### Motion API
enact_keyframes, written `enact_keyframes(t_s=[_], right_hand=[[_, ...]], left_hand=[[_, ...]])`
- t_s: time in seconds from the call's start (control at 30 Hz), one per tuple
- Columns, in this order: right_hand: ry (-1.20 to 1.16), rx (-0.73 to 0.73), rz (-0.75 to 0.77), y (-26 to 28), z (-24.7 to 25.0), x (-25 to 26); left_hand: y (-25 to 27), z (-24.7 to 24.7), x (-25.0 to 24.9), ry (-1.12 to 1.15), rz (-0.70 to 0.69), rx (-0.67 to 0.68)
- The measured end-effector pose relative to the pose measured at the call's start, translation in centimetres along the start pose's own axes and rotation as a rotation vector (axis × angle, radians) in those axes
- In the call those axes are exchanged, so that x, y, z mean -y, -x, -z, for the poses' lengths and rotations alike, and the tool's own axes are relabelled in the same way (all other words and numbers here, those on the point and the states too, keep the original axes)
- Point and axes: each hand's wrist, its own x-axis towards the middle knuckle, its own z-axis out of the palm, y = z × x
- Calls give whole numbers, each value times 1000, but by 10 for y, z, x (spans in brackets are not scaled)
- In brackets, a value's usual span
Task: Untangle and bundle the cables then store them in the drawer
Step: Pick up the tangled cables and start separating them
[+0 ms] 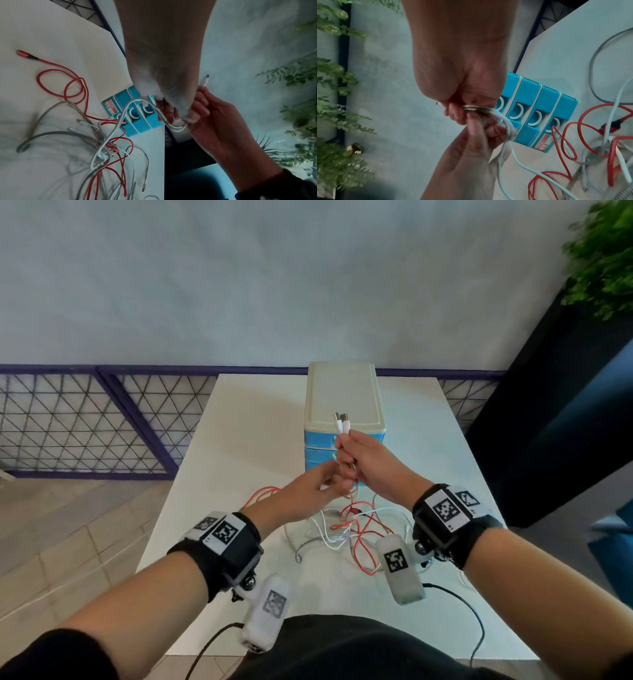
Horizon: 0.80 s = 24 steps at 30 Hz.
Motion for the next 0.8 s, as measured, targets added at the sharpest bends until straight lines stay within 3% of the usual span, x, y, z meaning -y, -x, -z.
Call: enact_keyframes(t_s=[0.1,0.17,0.23,0.37,0.53,0.63,0.7,0.8], right_hand=[[66,-45,-4,-2,-1,6],[63,-90,7,-3,-1,11],[61,-132,38,-1,0,16],[-21,-172,59,3,4,25],[-78,-189,54,10,1,28],[-146,-216,91,12,5,42],[-160,-251,127,14,14,57],[-48,-284,134,16,27,65]], left_hand=[[-6,-4,1,-296,-88,125],[-10,-9,9,-451,-91,139],[-11,-14,20,-453,-31,140],[0,-19,37,-403,213,111],[-6,-33,46,-469,151,184],[0,-40,74,-654,122,263],[12,-44,94,-759,152,339],[18,-46,112,-696,219,366]])
